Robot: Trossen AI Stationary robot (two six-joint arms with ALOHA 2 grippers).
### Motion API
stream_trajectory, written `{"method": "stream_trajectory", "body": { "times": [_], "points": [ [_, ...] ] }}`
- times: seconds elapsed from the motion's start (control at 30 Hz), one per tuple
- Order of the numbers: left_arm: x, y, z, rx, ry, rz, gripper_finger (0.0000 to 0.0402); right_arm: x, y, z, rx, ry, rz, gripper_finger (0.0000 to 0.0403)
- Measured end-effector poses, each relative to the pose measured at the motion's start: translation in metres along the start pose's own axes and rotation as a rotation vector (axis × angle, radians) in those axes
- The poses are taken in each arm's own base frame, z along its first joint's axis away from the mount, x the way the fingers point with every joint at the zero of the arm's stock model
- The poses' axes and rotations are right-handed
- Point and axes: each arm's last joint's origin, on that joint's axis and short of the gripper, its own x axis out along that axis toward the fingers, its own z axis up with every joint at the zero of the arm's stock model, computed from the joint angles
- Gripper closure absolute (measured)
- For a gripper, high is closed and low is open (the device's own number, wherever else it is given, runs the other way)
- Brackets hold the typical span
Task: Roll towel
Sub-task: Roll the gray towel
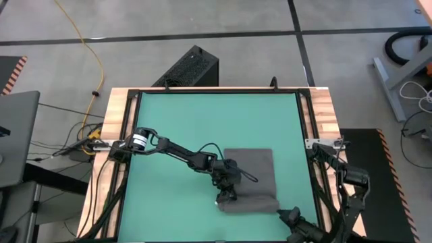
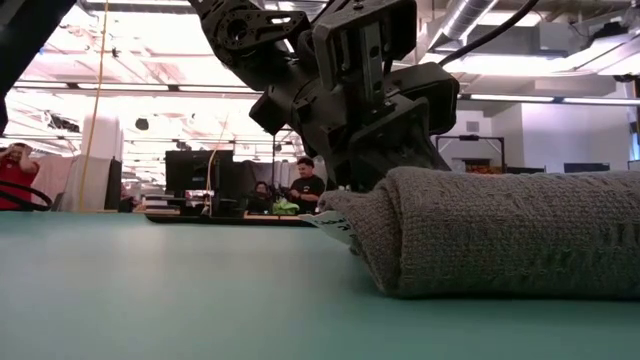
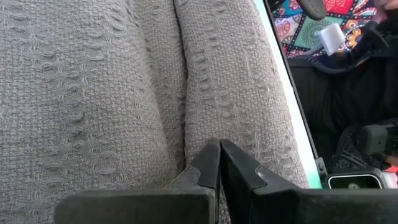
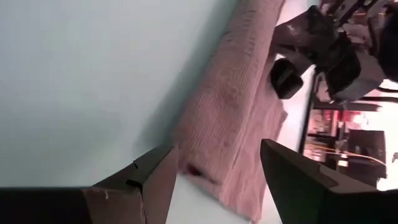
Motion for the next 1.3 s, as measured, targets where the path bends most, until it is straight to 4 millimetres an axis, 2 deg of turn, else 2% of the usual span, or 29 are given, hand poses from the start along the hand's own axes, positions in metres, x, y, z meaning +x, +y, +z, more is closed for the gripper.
{"method": "stream_trajectory", "body": {
  "times": [0.27, 0.33, 0.6, 0.67, 0.73, 0.9, 0.93, 1.1, 1.23, 1.3],
  "points": [
    [0.0, 0.0, 0.0, 0.002, -0.001, -0.003, 0.0401, 0.021, 0.01, 0.004, 0.011, 0.047, -0.024, 0.0148],
    [0.0, 0.0, 0.0, 0.003, -0.001, -0.004, 0.0401, 0.026, 0.009, 0.003, 0.063, 0.058, -0.026, 0.0148],
    [0.0, -0.001, 0.001, 0.008, -0.005, -0.007, 0.0401, 0.044, -0.003, -0.028, 0.299, 0.095, 0.07, 0.0152],
    [0.0, -0.001, 0.001, 0.008, -0.006, -0.007, 0.0401, 0.048, -0.007, -0.036, 0.346, 0.086, 0.135, 0.0171],
    [0.0, -0.001, 0.001, 0.009, -0.007, -0.008, 0.0401, 0.051, -0.012, -0.041, 0.402, 0.061, 0.197, 0.0209],
    [-0.009, -0.01, 0.006, 0.051, -0.023, -0.009, 0.0401, 0.056, -0.029, -0.051, 0.535, 0.016, 0.309, 0.0365],
    [-0.012, -0.013, 0.008, 0.058, -0.026, -0.005, 0.0401, 0.057, -0.033, -0.052, 0.565, 0.004, 0.334, 0.0379],
    [-0.039, -0.027, 0.025, 0.124, -0.085, 0.014, 0.0402, 0.058, -0.047, -0.058, 0.746, -0.062, 0.535, 0.0377],
    [-0.045, -0.027, 0.027, 0.124, -0.085, 0.006, 0.0402, 0.061, -0.051, -0.074, 0.936, -0.111, 0.711, 0.0382],
    [-0.048, -0.033, 0.031, 0.16, -0.111, -0.011, 0.0402, 0.064, -0.051, -0.086, 1.047, -0.136, 0.778, 0.0382]
  ]
}}
